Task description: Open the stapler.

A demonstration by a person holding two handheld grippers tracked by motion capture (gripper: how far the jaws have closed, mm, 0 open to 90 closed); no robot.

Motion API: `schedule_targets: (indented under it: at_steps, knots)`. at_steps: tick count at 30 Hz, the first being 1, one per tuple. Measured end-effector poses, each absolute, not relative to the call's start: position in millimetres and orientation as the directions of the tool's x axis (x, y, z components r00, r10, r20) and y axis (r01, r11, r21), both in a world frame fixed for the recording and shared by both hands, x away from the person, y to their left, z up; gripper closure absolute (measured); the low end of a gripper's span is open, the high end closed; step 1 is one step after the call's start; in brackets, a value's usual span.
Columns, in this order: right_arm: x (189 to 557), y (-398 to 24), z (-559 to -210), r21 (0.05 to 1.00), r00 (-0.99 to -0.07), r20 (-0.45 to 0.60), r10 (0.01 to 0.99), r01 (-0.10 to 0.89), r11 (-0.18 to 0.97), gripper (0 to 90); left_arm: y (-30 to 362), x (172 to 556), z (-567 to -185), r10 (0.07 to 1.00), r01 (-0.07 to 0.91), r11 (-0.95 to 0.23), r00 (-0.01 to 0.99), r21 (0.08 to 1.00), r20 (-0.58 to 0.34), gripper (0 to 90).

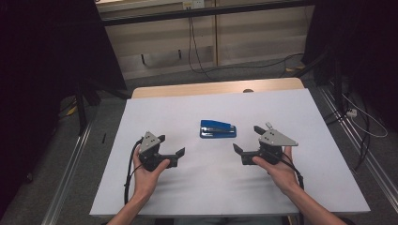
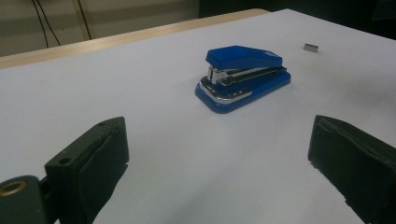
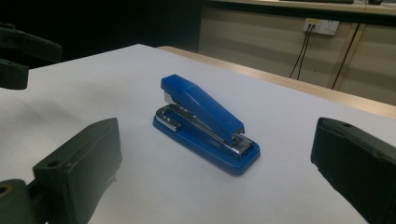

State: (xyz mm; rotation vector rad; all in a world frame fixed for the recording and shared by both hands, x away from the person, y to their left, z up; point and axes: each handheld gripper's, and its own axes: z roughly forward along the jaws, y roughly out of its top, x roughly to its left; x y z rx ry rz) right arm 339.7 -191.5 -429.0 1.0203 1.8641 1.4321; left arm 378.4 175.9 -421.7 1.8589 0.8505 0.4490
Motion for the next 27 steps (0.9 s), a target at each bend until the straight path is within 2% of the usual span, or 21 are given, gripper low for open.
schedule_targets:
  at_steps: [6,8,12,15,21,27]
  knots:
    - [350,-185,-434,0.958,-0.547,0.012,0.837,0.247,0.148,3.0,168,390,-427,0.738,0.367,-0.260,0.672,0.893,-0.062,6.0]
    - [353,-182,-435,0.957,-0.549,0.005,0.836,0.246,0.156,2.9,164,393,-428,0.726,0.359,-0.276,0.685,0.891,-0.051,10.8]
    - [358,-176,-434,0.958,-0.560,0.006,0.828,0.241,0.156,3.1,158,399,-427,0.725,0.361,-0.263,0.686,0.895,-0.064,7.4]
    - [360,-172,-433,0.959,-0.548,-0.024,0.836,0.222,0.173,8.6,155,404,-425,0.716,0.394,-0.289,0.694,0.873,-0.076,7.2]
    - [369,-163,-430,0.961,-0.569,0.021,0.822,0.239,0.140,8.0,147,411,-422,0.700,0.352,-0.331,0.714,0.876,-0.023,7.6]
    - [377,-153,-431,0.959,-0.587,0.023,0.810,0.243,0.149,9.8,144,422,-420,0.697,0.346,-0.297,0.715,0.890,-0.045,8.2]
